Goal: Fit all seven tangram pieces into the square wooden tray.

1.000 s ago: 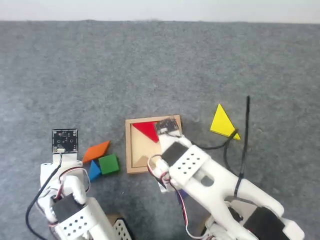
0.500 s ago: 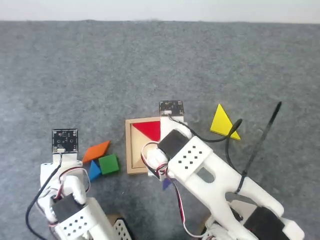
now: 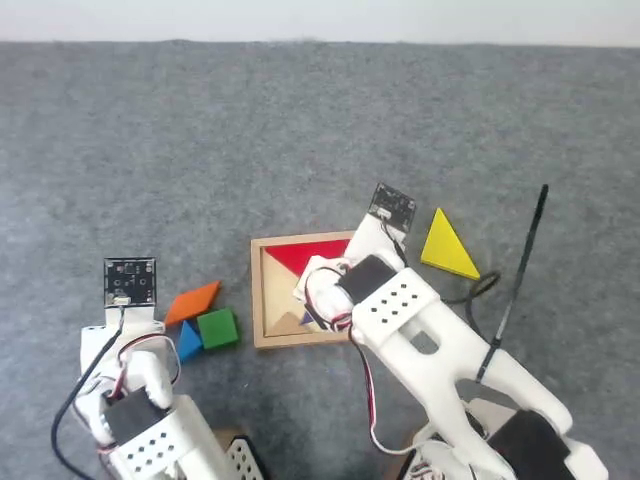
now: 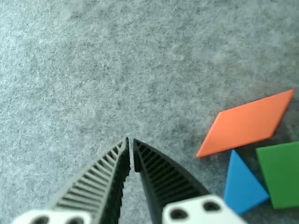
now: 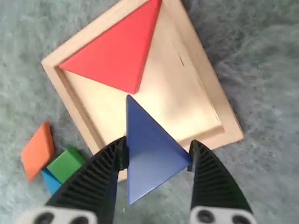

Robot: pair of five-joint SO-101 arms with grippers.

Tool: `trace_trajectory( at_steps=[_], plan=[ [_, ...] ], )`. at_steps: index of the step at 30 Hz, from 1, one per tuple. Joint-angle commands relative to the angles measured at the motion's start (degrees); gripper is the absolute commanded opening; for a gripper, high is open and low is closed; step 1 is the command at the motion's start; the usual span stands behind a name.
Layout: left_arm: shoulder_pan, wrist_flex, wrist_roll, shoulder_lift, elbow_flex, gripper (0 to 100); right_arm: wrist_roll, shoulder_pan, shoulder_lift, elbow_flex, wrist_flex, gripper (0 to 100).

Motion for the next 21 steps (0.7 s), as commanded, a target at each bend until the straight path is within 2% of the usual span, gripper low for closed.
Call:
trace_trajectory(
  at_steps=[1, 9, 19, 21],
  plan=[
    [-0.1, -0.9, -0.5, -1.3, -0.3, 1, -1.8, 0.8, 0.0, 1.3, -4.4, 11.3],
    [0.0, -1.0, -0.5, -1.3, -0.3, 1, -1.8, 0.7, 0.5, 1.5, -4.5, 11.3],
    [0.0, -1.1, -0.5, -1.3, -0.3, 1, -4.5, 1.0, 10.4, 1.0, -9.6, 11.5],
    [0.0, -1.1, -0.5, -1.3, -0.3, 1, -4.6, 1.4, 10.4, 1.0, -9.5, 14.9]
  ],
)
